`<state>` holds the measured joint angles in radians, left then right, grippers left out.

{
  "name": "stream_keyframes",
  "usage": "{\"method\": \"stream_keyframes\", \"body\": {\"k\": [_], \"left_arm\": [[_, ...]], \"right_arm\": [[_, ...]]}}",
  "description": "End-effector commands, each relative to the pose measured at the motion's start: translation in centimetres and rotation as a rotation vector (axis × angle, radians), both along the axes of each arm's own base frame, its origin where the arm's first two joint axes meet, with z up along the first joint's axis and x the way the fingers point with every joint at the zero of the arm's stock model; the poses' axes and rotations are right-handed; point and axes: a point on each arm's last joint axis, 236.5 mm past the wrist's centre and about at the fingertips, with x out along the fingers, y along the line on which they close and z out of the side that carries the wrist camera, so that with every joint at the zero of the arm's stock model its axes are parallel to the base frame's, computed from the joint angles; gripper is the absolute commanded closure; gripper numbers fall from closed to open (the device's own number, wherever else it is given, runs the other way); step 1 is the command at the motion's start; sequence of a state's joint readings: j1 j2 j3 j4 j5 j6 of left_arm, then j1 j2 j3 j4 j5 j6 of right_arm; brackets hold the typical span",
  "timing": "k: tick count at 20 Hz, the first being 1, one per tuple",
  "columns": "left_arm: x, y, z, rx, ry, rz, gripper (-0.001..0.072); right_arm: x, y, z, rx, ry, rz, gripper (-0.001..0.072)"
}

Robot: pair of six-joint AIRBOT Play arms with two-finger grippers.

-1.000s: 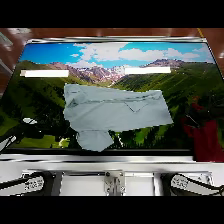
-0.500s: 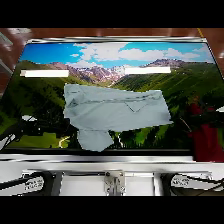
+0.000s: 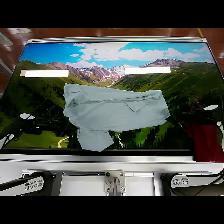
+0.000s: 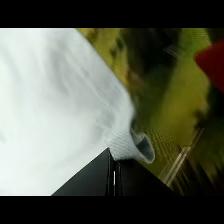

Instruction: Fold the shirts.

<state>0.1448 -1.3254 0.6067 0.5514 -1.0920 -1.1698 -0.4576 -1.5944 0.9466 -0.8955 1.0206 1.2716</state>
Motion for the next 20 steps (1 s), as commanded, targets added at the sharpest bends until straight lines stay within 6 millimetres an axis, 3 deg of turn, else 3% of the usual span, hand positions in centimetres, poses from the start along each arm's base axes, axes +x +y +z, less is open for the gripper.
{"method": "stream_keyframes", "body": {"k": [1,3,5,7,8,10,11,12,13,14,16,18,20], "left_arm": [[2.1,1.1,2.2,0.069,-0.116,-0.039,0.0672],[4.9,2.5,6.1,0.163,-0.271,-0.072,0.0673],[8.8,4.1,14.4,0.275,-0.526,-0.078,0.0672],[11.9,6.0,27.3,0.434,-0.882,-0.059,0.0672],[12.2,6.7,34.6,0.492,-1.056,-0.014,0.0671],[9.4,7.6,50.3,0.567,-1.412,0.122,0.0671],[6.2,7.5,57.3,0.593,-1.579,0.179,0.0671],[2.6,7.1,62.5,0.618,-1.716,0.213,0.0671],[-1.3,6.5,66.6,0.638,-1.836,0.237,0.0671],[-5.1,5.9,69.4,0.634,-1.92,0.271,0.0671],[-10.3,5.3,71.2,0.654,-1.984,0.306,0.0671],[-13.4,6.4,69.9,0.808,-1.951,0.314,0.0671],[-15.6,9.4,68.3,0.943,-1.841,0.415,0.0671]], "right_arm": [[2.6,-0.1,1.9,-0.04,-0.086,0.038,0.0658],[4.4,-0.2,6.7,-0.072,-0.206,0.148,0.0658],[6.7,-0.1,14.9,-0.13,-0.404,0.239,0.0659],[8.5,0.5,26.7,-0.231,-0.697,0.272,0.0659],[8.5,1.0,33.9,-0.297,-0.863,0.263,0.0659],[5.7,1.7,48.5,-0.48,-1.198,0.197,0.0659],[2.9,2.3,54.9,-0.573,-1.349,0.153,0.0658],[-0.9,3.2,60.9,-0.663,-1.495,0.107,0.0659],[-4.6,3.9,65.0,-0.742,-1.591,0.057,0.0659],[-8.4,4.5,68.2,-0.805,-1.664,0.003,0.0659],[-14.5,5.7,70.6,-0.88,-1.703,-0.065,0.0659],[-19.0,6.0,70.5,-0.97,-1.672,-0.104,0.0659],[-21.9,5.5,69.2,-1.075,-1.596,-0.119,0.0658]]}}
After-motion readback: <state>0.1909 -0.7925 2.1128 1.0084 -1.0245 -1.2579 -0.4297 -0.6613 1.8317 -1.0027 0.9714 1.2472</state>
